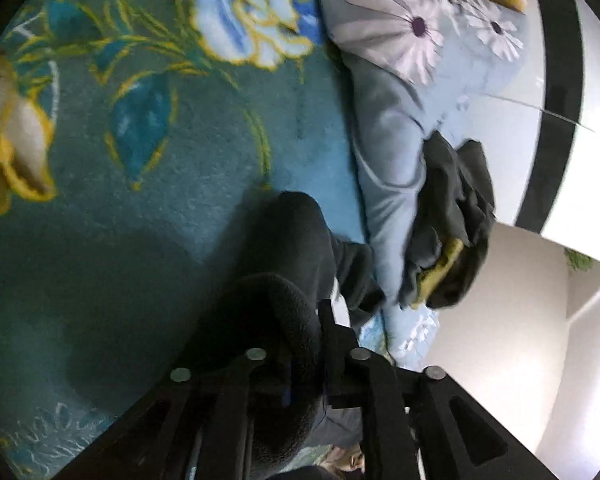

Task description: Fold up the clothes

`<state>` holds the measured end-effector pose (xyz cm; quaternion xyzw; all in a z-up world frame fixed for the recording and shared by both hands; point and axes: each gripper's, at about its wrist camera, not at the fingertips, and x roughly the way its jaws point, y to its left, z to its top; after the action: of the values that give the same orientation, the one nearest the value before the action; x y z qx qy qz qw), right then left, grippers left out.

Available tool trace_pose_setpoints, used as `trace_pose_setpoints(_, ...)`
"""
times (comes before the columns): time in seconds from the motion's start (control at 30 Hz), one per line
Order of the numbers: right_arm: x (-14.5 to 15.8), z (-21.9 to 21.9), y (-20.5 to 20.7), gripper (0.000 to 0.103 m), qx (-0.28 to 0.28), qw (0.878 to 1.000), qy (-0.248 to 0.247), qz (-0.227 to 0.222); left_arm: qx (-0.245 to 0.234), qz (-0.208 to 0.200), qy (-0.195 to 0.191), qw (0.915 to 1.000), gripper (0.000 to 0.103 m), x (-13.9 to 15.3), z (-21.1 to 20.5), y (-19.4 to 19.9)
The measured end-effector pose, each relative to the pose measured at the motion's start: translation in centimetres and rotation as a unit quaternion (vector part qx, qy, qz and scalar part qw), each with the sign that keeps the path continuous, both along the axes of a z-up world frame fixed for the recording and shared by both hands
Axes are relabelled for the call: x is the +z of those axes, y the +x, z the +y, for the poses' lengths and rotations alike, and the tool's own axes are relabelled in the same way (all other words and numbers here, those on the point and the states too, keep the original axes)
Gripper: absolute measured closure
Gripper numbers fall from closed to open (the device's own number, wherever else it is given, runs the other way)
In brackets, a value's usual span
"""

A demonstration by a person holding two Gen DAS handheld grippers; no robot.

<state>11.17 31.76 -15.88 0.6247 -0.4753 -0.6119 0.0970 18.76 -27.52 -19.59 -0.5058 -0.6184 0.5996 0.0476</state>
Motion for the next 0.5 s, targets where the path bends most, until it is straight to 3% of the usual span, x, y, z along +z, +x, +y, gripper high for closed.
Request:
trace_pose_setpoints(0.03, -0.1, 0.1, 0.1, 0.084, 0.008, 1.0, -0.001, 0.002, -0.008, 0.005, 0.002, 1.0, 0.071, 0.4, -0.1, 0.4)
trace_pose_setpoints(0.07, -0.1, 0.1, 0.3, 0.074, 0.016, 1.0, -0.001, 0.004, -0.014, 0.011, 0.003, 0.9998, 0.057, 0.7, -0.2, 0.8)
trace_pose_setpoints(0.1, 0.1, 0.1, 0.7, 0.071, 0.028, 1.0, 0.003, 0.009, -0.017, 0.021, 0.002, 0.9996, 0.048, 1.2, -0.4, 1.4)
trace_pose_setpoints(0.17, 0.5, 0.2, 1.6, 0.06, 0.052, 0.998, 0.009, 0.019, -0.026, 0.038, -0.016, 0.9988, 0.046, 2.3, -0.7, 2.9)
trace_pose_setpoints(0.23, 0.9, 0.2, 2.5, 0.057, 0.075, 0.997, 0.016, 0.029, -0.033, 0.045, -0.03, 0.998, 0.044, 2.9, -0.8, 3.9)
trace_pose_setpoints(0.4, 1.4, -0.2, 4.2, 0.056, 0.11, 0.992, 0.022, 0.055, -0.058, 0.044, -0.066, 0.9952, 0.042, 3.4, 0.0, 5.2)
trace_pose_setpoints(0.5, 1.2, -1.2, 4.4, 0.056, 0.124, 0.99, 0.031, 0.059, -0.089, 0.053, -0.11, 0.9885, 0.044, 4.3, 1.5, 4.8)
